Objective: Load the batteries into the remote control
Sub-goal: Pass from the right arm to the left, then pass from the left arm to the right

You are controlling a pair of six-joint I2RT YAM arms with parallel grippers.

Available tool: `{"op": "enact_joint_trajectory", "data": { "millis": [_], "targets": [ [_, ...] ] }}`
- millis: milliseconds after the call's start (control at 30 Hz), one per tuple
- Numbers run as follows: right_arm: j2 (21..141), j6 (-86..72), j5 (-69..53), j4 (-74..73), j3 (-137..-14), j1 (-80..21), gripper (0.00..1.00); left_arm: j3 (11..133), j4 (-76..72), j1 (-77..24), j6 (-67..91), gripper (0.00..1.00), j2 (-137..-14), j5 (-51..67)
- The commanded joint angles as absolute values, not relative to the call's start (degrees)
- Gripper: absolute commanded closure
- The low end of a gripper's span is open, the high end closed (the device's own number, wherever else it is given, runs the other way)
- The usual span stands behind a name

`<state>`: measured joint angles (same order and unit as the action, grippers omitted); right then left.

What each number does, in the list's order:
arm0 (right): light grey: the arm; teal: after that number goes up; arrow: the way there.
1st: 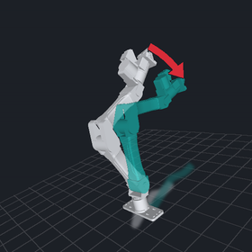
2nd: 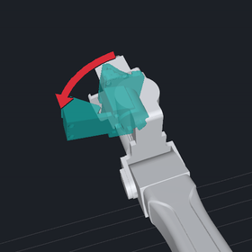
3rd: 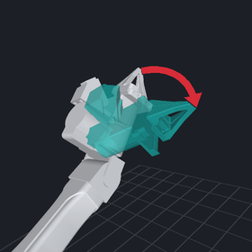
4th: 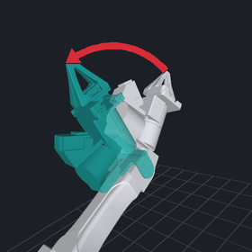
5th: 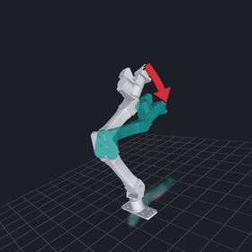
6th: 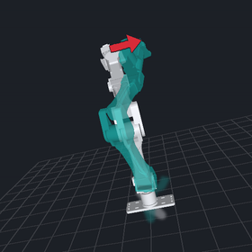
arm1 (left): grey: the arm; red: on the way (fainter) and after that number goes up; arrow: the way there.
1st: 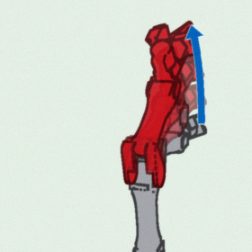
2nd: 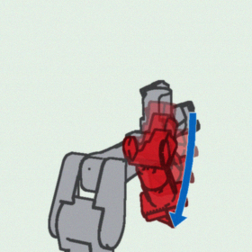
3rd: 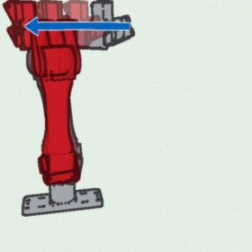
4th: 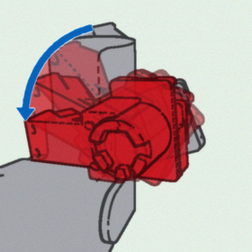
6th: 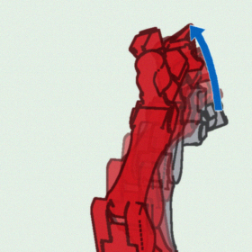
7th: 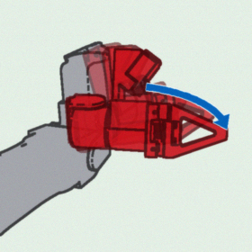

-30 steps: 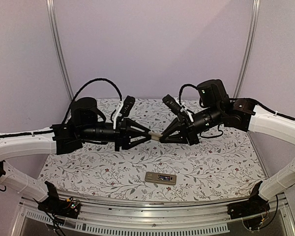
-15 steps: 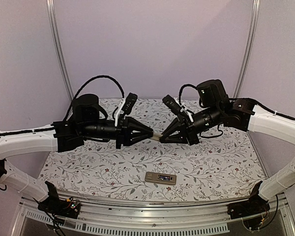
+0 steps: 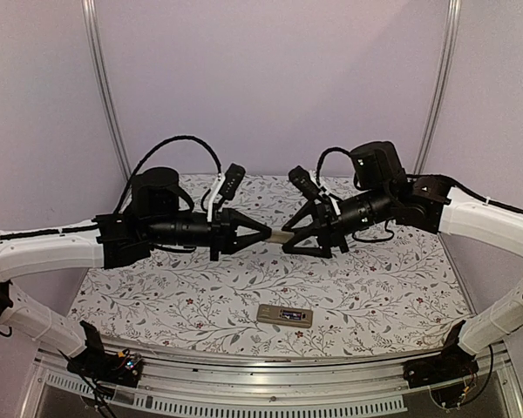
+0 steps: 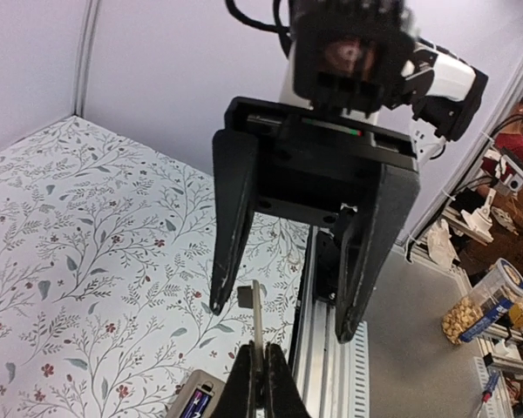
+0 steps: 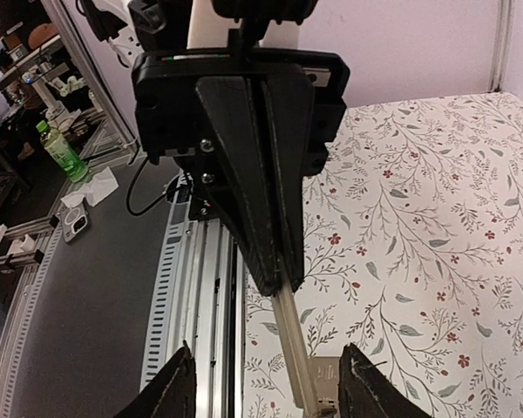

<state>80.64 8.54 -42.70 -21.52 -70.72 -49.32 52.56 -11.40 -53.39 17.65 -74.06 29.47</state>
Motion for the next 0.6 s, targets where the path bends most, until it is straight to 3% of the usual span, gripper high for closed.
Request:
{"op": "enact_joint_trajectory", "data": {
  "millis": [0, 233, 567],
  "targets": [
    [74.5, 13.1, -33.3, -13.0, -65.8, -49.4, 0.43, 53.4, -10.8, -52.9, 24.3, 1.00, -75.2, 22.7],
    [62.1, 36.1, -9.8, 9.1, -49.0, -60.8, 0.33, 50.8, -20.2, -50.0, 33.0, 1.00, -77.6, 23.5],
    [71.7, 45.3, -2.7, 2.1, -56.8, -61.1, 0.31, 50.7, -21.8, -49.3, 33.9, 1.00, -78.6, 26.4]
  ]
}}
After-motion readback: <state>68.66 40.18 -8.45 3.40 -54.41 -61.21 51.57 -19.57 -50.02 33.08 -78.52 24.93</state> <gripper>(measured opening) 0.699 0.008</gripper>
